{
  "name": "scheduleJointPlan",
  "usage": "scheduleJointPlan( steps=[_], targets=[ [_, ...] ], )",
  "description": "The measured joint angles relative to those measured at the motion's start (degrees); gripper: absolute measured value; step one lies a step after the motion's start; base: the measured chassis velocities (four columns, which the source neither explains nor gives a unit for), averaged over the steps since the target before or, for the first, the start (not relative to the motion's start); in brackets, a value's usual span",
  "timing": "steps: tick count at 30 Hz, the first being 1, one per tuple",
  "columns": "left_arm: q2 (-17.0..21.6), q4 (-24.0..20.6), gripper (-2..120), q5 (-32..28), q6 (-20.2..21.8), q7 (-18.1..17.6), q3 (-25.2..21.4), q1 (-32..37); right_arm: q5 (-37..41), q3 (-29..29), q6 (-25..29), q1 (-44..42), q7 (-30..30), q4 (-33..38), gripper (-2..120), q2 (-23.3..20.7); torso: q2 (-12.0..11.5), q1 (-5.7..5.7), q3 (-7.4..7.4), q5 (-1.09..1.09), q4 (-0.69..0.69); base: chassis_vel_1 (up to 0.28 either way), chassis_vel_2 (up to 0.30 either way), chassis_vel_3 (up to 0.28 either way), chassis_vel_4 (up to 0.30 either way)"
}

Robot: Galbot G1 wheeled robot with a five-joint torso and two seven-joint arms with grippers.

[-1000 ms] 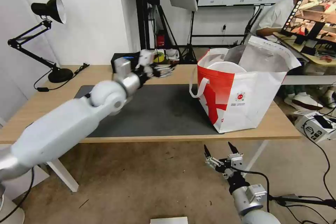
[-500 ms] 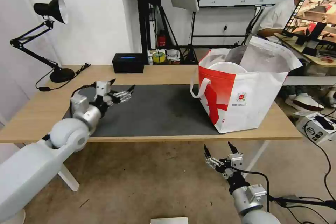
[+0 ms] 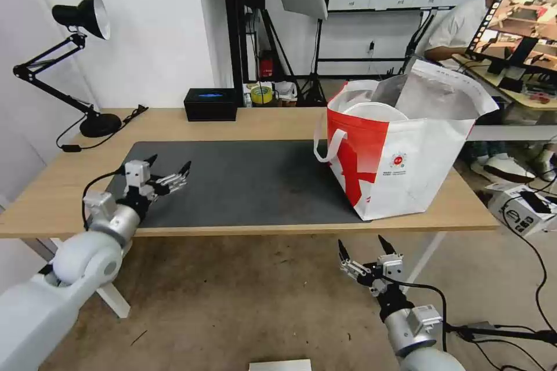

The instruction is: Pick up the trash from the table and place it into the takeout bag.

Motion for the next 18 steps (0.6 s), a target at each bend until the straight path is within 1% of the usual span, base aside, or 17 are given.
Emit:
scheduleJointPlan(
  steps=[1, 2, 3, 4, 5, 6, 7, 10, 12, 14, 18],
  targets=[
    [0.0, 0.0, 100, 0.0, 0.0, 0.0, 0.0, 0.0, 0.0, 0.0, 0.0, 0.0, 0.0, 0.0, 100, 0.0, 0.0, 0.00, 0.00, 0.00, 0.00, 0.000, 0.000, 0.000, 0.000],
    [-1.0, -0.4, 100, 0.7, -0.3, 0.6, -1.8, 2.8, 0.0, 0.0, 0.0, 0.0, 0.0, 0.0, 100, 0.0, 0.0, 0.00, 0.00, 0.01, 0.01, 0.000, 0.000, 0.000, 0.000],
    [-1.3, -0.5, 100, 1.0, -0.4, 0.8, -2.3, 3.7, 0.0, 0.0, 0.0, 0.0, 0.0, 0.0, 100, 0.0, 0.0, 0.00, 0.00, 0.00, 0.01, 0.000, 0.000, 0.000, 0.000],
    [-3.0, -0.9, 100, 2.3, -1.0, 1.3, -4.4, 6.9, 0.0, 0.0, 0.0, 0.0, 0.0, 0.0, 100, 0.0, 0.0, 0.00, 0.00, 0.00, 0.02, 0.000, 0.000, 0.000, 0.000],
    [-3.0, -0.9, 100, 2.3, -1.0, 1.3, -4.4, 6.9, 0.0, 0.0, 0.0, 0.0, 0.0, 0.0, 100, 0.0, 0.0, 0.00, 0.00, 0.00, 0.02, 0.000, 0.000, 0.000, 0.000],
    [-4.6, -1.3, 100, 3.5, -1.7, 1.9, -6.0, 9.6, 0.0, 0.0, 0.0, 0.0, 0.0, 0.0, 100, 0.0, 0.0, 0.00, 0.00, 0.00, 0.02, 0.000, 0.000, 0.000, 0.000],
    [-4.6, -1.3, 100, 3.5, -1.7, 1.9, -6.0, 9.6, 0.0, 0.0, 0.0, 0.0, 0.0, 0.0, 100, 0.0, 0.0, 0.00, 0.00, 0.00, 0.02, 0.000, 0.000, 0.000, 0.000],
    [-7.6, -2.3, 100, 4.8, -2.7, 2.8, -8.7, 14.3, 0.0, 0.0, 0.0, 0.0, 0.0, 0.0, 100, 0.0, 0.0, 0.00, 0.00, 0.00, 0.01, 0.000, 0.000, 0.000, 0.000],
    [-8.1, -2.5, 100, 4.9, -2.8, 2.9, -9.1, 15.1, 0.0, 0.0, 0.0, 0.0, 0.0, 0.0, 100, 0.0, 0.0, 0.00, 0.00, 0.00, 0.01, 0.000, 0.000, 0.000, 0.000],
    [-9.4, -3.1, 100, 5.1, -3.1, 3.0, -11.0, 17.7, 0.0, 0.0, 0.0, 0.0, 0.0, 0.0, 100, 0.0, 0.0, -0.01, 0.00, 0.00, 0.01, 0.000, 0.000, 0.000, 0.000],
    [-10.6, -3.6, 100, 5.1, -3.2, 3.0, -12.9, 20.0, 0.0, 0.0, 0.0, 0.0, 0.0, 0.0, 100, 0.0, 0.0, 0.00, 0.00, 0.00, 0.00, 0.000, 0.000, 0.000, 0.000]
  ],
)
